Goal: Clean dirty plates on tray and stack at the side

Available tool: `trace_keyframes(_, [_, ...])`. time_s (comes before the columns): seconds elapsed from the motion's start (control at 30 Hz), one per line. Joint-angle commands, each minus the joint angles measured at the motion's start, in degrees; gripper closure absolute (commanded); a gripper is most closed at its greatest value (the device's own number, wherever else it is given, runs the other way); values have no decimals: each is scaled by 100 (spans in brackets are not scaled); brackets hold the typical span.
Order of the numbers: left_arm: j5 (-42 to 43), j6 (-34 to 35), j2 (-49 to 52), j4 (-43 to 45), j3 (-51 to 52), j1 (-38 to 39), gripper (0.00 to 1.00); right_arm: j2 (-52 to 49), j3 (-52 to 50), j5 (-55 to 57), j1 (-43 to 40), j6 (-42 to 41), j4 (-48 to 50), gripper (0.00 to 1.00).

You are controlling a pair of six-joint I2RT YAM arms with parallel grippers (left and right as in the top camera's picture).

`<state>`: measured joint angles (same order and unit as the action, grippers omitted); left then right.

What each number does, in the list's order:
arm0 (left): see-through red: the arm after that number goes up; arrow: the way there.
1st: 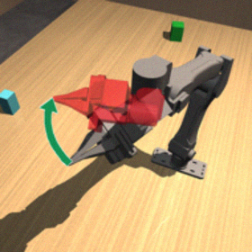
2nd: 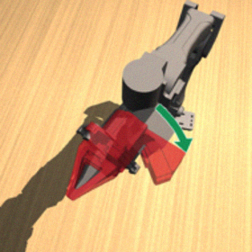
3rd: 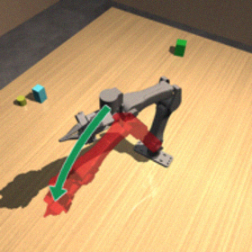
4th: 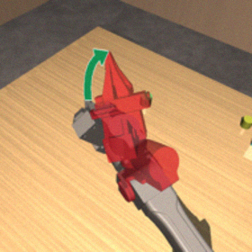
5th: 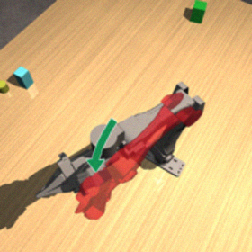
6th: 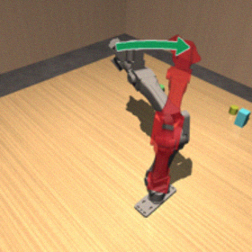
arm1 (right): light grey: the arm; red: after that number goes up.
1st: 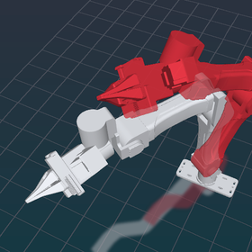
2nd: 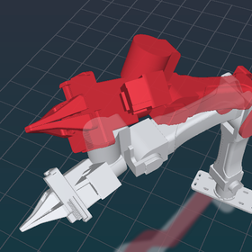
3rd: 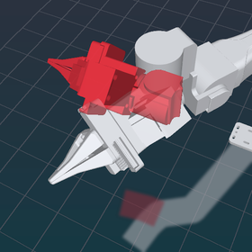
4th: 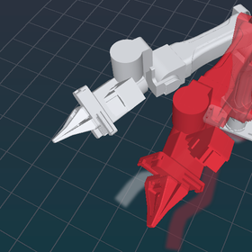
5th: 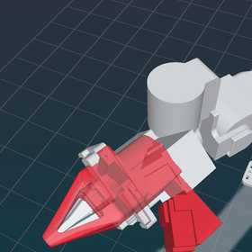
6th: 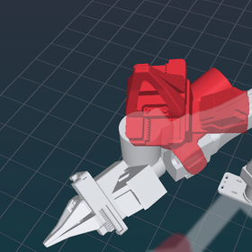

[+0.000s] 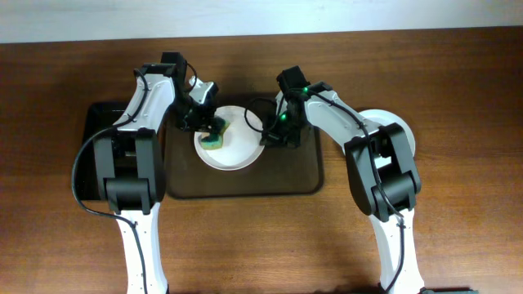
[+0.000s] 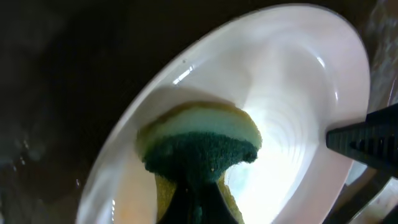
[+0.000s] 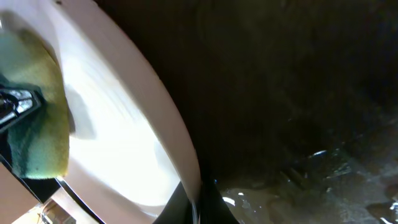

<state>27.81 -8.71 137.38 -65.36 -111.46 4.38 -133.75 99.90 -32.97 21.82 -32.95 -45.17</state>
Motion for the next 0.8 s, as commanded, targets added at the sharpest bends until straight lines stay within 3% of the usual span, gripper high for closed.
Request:
trace_keyframes(0.0, [-229, 11, 179, -380, 2, 46, 99, -374, -240, 319, 101, -4, -35, 96])
trace_keyframes(0.17, [-232, 11, 179, 90, 2, 44, 99, -374, -240, 317, 101, 13, -35, 96])
trace_keyframes(0.37, [-918, 55, 179, 1646, 0, 50, 99, -374, -240, 319, 103, 13, -35, 96])
trace_keyframes(0.53, [-890, 55, 179, 1943, -4, 96, 99, -374, -240, 319, 103, 61, 0, 96])
trace_keyframes(0.67, [-234, -50, 179, 1029, -2, 186, 99, -374, -240, 317, 103, 101, 0, 96])
trace_keyframes(0.77, [1191, -343, 179, 874, -4, 184, 99, -374, -240, 317, 103, 101, 0, 96])
